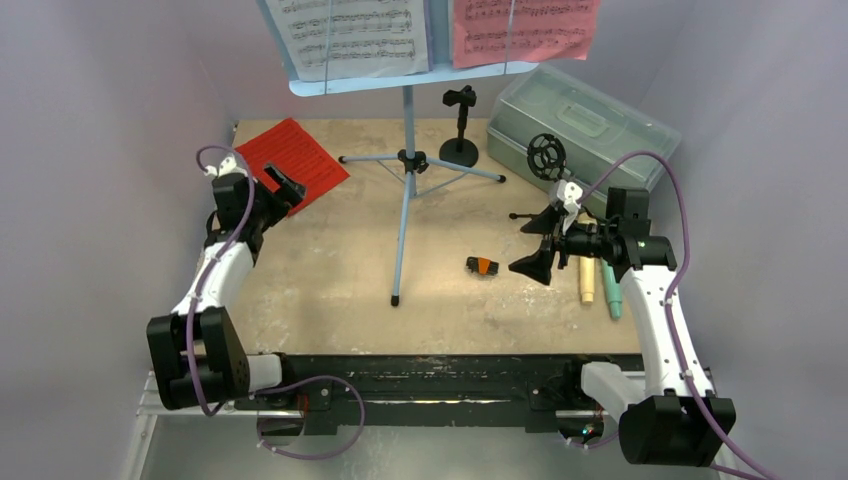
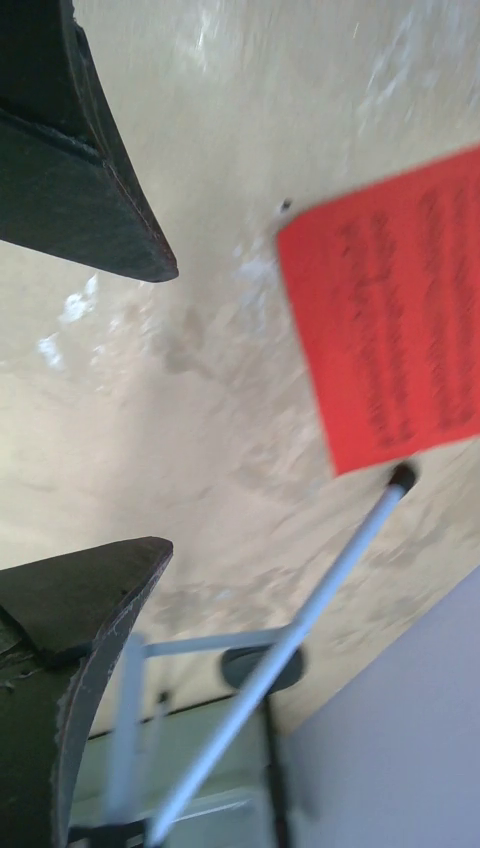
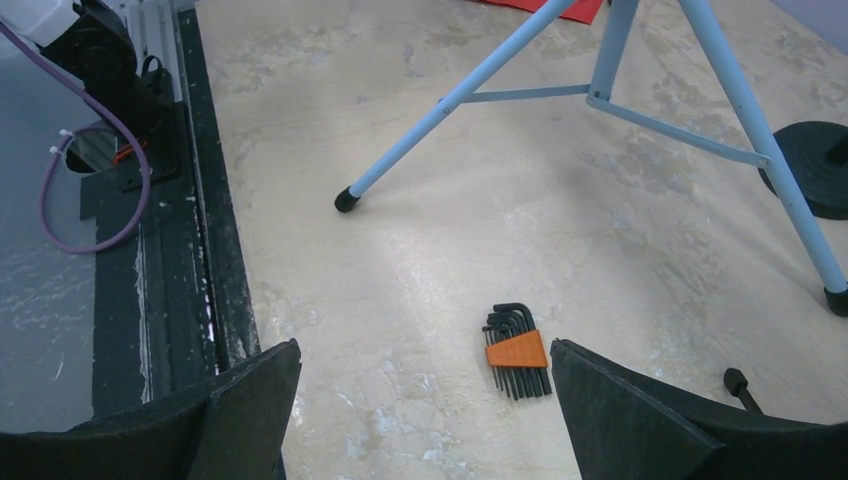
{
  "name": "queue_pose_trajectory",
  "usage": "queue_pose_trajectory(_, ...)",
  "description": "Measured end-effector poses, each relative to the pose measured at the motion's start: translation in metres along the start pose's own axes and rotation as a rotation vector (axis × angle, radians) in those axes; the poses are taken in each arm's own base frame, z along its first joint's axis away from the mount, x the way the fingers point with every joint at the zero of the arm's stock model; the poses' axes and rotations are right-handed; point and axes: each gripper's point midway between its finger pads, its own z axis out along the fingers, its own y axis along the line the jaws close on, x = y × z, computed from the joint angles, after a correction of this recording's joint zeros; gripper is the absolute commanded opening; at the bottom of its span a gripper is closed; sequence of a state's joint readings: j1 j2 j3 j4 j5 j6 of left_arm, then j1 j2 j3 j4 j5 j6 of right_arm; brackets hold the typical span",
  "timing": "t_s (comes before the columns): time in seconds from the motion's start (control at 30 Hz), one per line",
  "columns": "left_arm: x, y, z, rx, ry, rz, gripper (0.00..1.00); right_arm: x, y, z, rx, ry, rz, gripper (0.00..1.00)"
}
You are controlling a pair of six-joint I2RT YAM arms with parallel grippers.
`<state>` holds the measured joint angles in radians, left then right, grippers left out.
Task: Pack up the instrument practice props
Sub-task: Place the sheet music at the corner of the board, then pick up the sheet music from the music stand.
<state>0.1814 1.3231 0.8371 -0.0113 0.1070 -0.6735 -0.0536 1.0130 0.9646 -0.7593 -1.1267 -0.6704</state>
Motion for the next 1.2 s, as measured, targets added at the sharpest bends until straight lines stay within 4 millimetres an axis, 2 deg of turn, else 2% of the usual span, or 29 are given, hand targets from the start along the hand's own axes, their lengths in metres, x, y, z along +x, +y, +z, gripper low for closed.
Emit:
queue_pose_trajectory(0.13, 0.029, -0.020, -0.026, 0.173, 0.081, 0.072, 0.99, 0.000, 0.003, -0.001, -0.016, -0.006, -0.020, 0.99)
queue_pose_trajectory(0.33, 0.049, -0.064, -0.075, 0.403, 0.078, 0.239, 0.99, 0.004, 0.007, -0.005, -0.020, 0.019, -0.046, 0.99)
queue_pose_trajectory(0.4, 0.054, -0.077, -0.084, 0.453, 0.071, 0.302, 0.99, 0.000, 0.007, -0.008, -0.018, 0.034, -0.064, 0.99)
queue_pose_trajectory(0.5, 0.065, -0.084, -0.090, 0.485, 0.085, 0.372, 0.99, -0.027, 0.002, -0.018, 0.005, 0.047, -0.138, 0.99)
queue_pose_trajectory(0.63, 0.076, -0.072, -0.090, 0.456, 0.109, 0.398, 0.99, -0.069, -0.004, -0.032, 0.055, 0.037, -0.235, 0.99)
queue_pose_trajectory(0.73, 0.080, -0.072, -0.092, 0.457, 0.115, 0.411, 0.99, -0.100, -0.006, -0.042, 0.089, 0.022, -0.296, 0.99)
queue_pose_trajectory(1.2, 0.080, -0.070, -0.093, 0.442, 0.108, 0.424, 0.99, -0.185, -0.007, -0.076, 0.221, -0.009, -0.417, 0.99)
